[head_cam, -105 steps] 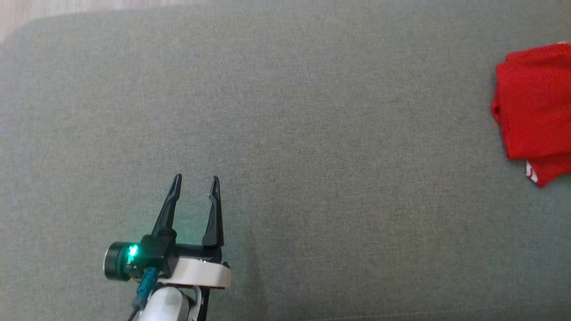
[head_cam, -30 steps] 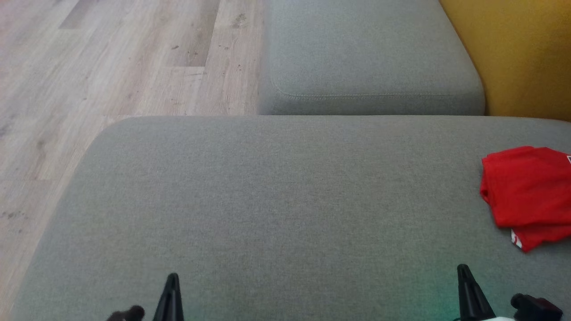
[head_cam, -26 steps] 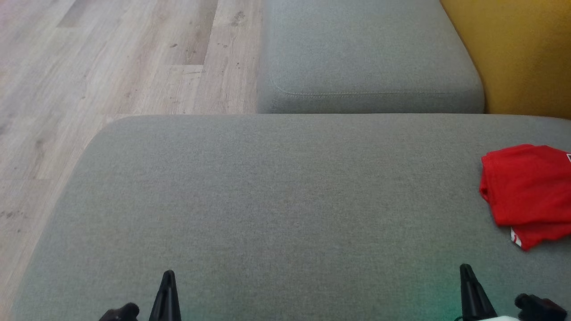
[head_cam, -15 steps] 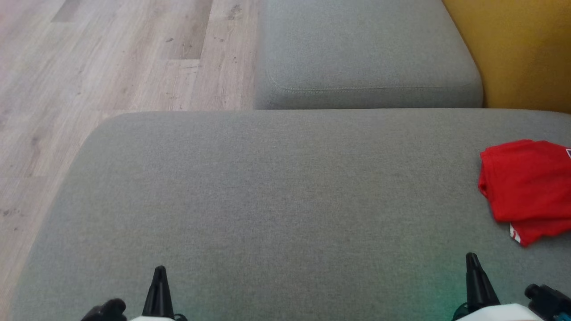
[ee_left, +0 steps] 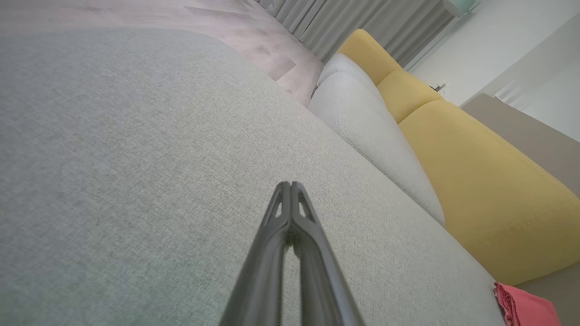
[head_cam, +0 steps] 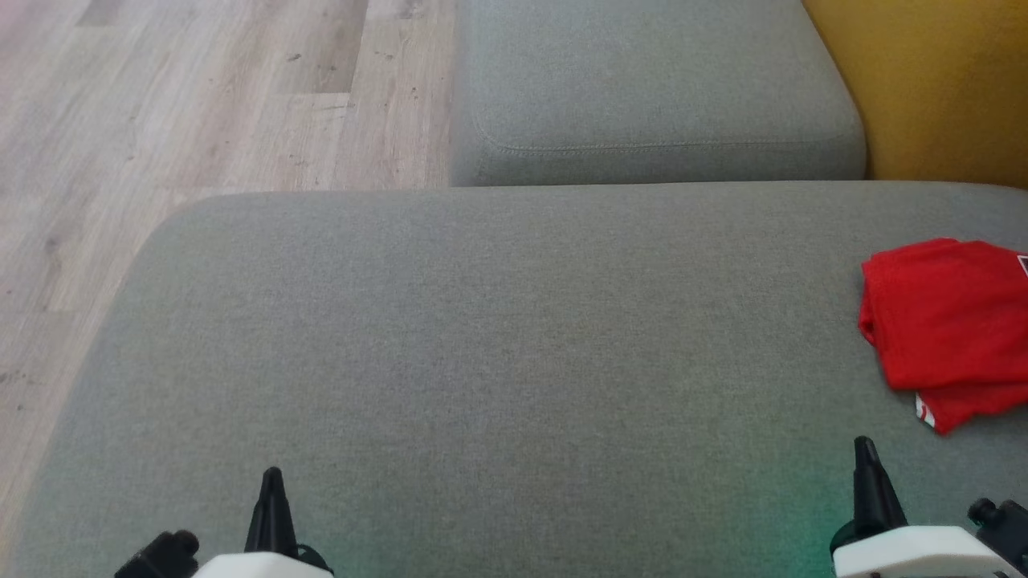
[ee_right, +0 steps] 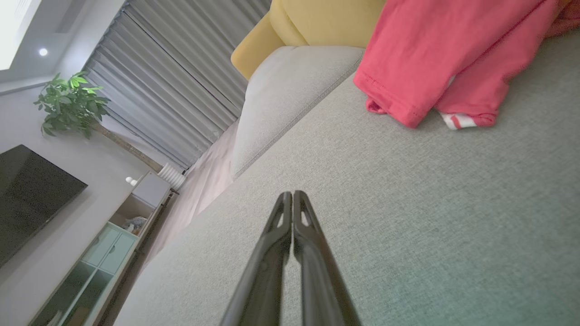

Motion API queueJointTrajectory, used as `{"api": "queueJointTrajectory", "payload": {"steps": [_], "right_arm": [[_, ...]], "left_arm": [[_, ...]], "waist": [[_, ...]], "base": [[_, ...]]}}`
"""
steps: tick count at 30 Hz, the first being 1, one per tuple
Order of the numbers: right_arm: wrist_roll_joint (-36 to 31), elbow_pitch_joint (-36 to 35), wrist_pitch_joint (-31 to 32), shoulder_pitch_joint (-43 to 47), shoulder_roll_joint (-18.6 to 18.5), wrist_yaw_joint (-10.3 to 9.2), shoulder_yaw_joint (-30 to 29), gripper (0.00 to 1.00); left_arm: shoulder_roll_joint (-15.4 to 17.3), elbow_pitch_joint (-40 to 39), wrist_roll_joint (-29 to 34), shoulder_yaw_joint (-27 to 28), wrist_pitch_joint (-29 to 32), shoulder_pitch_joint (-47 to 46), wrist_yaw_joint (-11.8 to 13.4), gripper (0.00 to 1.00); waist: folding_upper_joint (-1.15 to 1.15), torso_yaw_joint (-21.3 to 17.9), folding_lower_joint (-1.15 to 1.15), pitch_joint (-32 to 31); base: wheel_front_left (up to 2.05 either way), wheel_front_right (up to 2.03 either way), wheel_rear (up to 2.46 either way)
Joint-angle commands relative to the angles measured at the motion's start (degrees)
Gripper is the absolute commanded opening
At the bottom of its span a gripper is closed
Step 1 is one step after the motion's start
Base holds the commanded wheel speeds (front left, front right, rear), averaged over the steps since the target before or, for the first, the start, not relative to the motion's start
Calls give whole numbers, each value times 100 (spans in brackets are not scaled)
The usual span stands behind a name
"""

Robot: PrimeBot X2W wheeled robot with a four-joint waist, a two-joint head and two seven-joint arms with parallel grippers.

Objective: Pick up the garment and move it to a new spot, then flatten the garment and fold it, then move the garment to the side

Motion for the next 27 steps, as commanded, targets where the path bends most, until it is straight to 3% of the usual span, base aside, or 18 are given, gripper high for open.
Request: {"api": "queueJointTrajectory", "payload": {"steps": [1, 27], "right_arm": [[171, -217, 32, -318, -20, 18, 22, 0], [1861, -251, 443, -700, -28, 26, -155, 0]], "left_arm": [[-6, -212, -149, 186, 33, -351, -41, 0], [-8, -323, -1779, 611, 455, -611, -249, 0]], "waist": [[0, -7, -1, 12], [0, -122, -1, 226]], "base": [[0, 0, 0], [0, 0, 0]]}}
